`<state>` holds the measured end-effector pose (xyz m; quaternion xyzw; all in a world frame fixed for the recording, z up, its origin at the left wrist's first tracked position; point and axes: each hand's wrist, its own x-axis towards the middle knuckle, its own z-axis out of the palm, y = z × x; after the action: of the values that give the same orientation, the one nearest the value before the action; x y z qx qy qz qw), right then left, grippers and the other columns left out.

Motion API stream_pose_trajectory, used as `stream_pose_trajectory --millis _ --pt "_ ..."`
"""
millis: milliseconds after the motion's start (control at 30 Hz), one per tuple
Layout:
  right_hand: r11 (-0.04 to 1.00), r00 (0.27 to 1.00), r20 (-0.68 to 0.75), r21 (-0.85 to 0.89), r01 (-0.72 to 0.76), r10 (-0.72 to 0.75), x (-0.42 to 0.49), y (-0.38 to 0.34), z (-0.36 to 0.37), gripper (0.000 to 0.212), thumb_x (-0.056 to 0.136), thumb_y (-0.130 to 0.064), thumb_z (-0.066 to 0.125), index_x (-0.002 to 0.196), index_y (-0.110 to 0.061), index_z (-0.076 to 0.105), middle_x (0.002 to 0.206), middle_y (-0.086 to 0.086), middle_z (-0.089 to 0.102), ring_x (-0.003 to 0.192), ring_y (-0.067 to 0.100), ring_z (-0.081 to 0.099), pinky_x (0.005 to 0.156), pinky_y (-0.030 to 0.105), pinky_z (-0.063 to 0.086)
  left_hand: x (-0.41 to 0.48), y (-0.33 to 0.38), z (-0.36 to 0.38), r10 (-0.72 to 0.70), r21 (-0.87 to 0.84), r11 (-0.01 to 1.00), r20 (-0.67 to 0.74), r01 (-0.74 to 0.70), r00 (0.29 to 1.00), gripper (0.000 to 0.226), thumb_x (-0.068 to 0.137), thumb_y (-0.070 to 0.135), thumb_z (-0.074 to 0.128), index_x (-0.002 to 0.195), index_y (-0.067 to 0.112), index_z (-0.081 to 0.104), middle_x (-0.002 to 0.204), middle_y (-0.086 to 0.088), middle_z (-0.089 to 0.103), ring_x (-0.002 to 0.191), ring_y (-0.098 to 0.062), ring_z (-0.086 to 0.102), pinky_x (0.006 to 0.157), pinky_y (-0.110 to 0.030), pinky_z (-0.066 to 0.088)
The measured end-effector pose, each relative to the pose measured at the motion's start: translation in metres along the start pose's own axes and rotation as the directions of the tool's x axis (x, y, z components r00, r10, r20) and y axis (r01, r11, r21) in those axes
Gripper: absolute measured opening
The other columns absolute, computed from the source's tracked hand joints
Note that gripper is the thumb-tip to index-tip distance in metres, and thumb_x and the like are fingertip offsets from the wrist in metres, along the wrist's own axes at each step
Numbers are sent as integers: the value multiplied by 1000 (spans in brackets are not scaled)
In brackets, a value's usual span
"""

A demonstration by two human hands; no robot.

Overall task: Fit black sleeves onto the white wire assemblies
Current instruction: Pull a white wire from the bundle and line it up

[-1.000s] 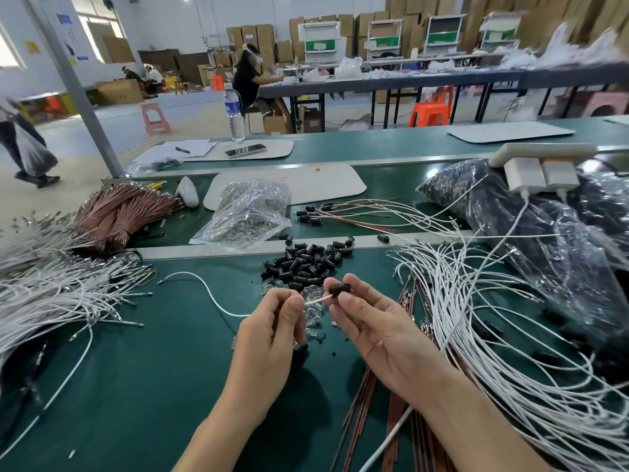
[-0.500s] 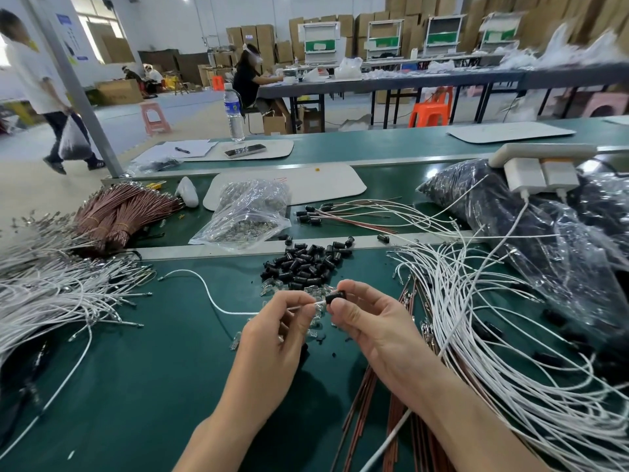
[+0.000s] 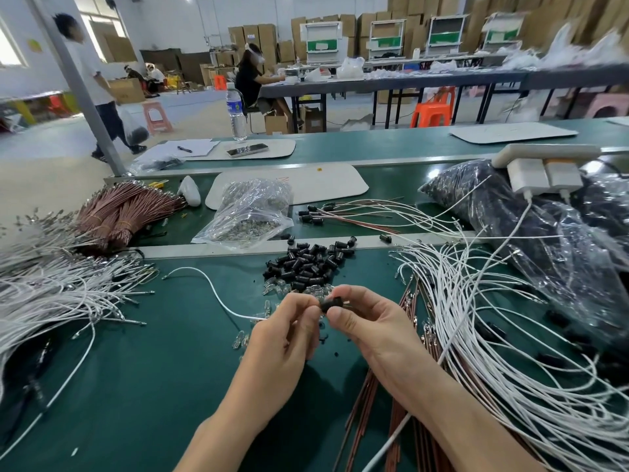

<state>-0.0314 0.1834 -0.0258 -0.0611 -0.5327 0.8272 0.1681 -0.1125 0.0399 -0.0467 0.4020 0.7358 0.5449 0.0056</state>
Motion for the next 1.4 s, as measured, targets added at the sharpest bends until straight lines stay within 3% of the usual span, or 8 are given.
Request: stream_pose_trajectory --millis 67,167,300,500,733,1100,1200,1400 --pt "998 1000 -10 -58 13 -13 1 0 -1 56 53 -50 96 100 -25 79 101 4 77 97 15 71 87 21 53 1 -1 1 -12 14 1000 -13 12 1000 27 98 64 40 102 41 55 72 7 66 58 -10 59 57 -18 47" --pt "999 1000 -23 -52 6 -8 1 0 -5 57 57 -50 95 105 -24 79 102 4 77 96 15 72 86 22 54 1 -1 0 -6 10 1000 -41 6 999 29 96 67 40 111 45 51 80 10 68 66 -16 64 62 -26 52" --pt "1000 1000 -25 24 -1 2 1 1 -5 34 73 -32 82 104 -17 80 106 10 77 93 16 74 81 19 56 -2 0 -1 36 7 999 -58 -36 998 28 100 62 39 115 43 52 82 9 65 69 -18 62 63 -33 51" --pt "999 996 -83 -32 12 -15 -1 2 -1 26 67 -33 83 90 -20 81 88 9 78 80 17 74 72 20 58 -4 7 -1 58 47 997 -32 -57 998 25 101 60 44 120 46 53 102 18 70 95 -11 68 73 -16 52" --pt "984 997 -49 -167 53 -62 -2 -2 2 6 79 -28 75 81 -22 76 78 7 73 70 17 70 65 23 56 0 6 -2 86 106 991 -55 -79 995 18 101 58 43 113 51 55 101 21 68 92 -7 67 72 -10 47" --pt "962 990 -104 -264 65 -95 0 -5 -4 28 85 -38 65 90 -10 68 83 1 74 72 19 72 61 26 57 -2 3 -7 91 240 969 -117 -61 989 24 99 65 35 112 52 50 90 18 63 75 -12 64 63 -28 52" --pt "971 987 -133 -234 52 -85 2 -9 -12 35 90 -36 59 96 -2 64 83 3 71 74 19 71 62 27 58 -2 1 -10 76 235 971 -154 -38 985 21 101 62 34 112 53 49 86 18 63 68 -11 61 60 -27 50" --pt "995 987 -141 -75 72 -82 3 -17 -18 25 83 -41 65 81 -17 71 84 3 69 76 19 69 63 27 57 -1 1 -16 88 229 973 -198 -41 976 16 101 49 41 112 57 49 85 19 63 69 -13 62 60 -26 50"
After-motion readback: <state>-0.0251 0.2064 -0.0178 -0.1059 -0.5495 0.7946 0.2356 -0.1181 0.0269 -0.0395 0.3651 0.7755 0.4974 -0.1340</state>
